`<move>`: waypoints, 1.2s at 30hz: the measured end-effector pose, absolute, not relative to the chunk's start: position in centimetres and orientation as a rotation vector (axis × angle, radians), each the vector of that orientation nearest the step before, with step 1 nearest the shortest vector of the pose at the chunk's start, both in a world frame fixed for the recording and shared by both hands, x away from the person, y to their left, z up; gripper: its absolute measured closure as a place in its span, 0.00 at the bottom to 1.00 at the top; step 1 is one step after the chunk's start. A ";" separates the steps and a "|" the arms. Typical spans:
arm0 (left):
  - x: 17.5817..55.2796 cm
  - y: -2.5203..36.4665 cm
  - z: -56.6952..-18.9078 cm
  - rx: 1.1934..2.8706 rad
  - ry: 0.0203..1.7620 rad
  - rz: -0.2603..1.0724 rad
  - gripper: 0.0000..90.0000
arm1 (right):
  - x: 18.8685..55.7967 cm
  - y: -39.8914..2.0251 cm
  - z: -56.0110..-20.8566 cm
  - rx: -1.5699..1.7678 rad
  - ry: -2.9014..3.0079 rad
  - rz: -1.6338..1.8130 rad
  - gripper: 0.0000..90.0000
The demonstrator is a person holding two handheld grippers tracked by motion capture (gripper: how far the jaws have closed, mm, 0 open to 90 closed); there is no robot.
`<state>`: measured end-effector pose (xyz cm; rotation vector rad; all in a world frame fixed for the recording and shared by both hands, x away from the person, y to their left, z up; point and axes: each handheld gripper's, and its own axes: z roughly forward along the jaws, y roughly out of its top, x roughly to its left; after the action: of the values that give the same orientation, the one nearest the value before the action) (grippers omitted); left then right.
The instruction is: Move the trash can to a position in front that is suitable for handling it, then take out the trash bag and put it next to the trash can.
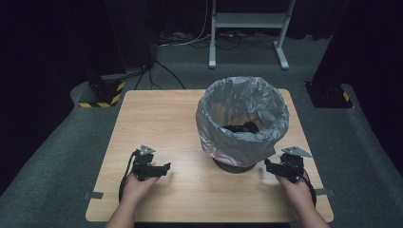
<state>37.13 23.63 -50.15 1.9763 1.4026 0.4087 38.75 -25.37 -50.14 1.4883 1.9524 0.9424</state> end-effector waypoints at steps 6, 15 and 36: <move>37.3 23.0 -48.6 1.935 1.393 0.403 0.17 | 38.1 -25.6 -48.9 1.444 1.919 0.983 0.16; 36.3 20.6 -45.8 1.920 1.221 0.486 0.18 | 37.3 -26.9 -46.1 1.344 1.840 1.044 0.16; 32.9 17.5 -38.9 1.643 0.981 0.613 0.24 | 34.1 -27.9 -39.5 1.152 1.621 1.336 0.16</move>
<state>32.89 17.50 -38.89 1.6433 0.9808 0.6127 34.07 -27.91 -39.49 1.1518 1.6211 1.3357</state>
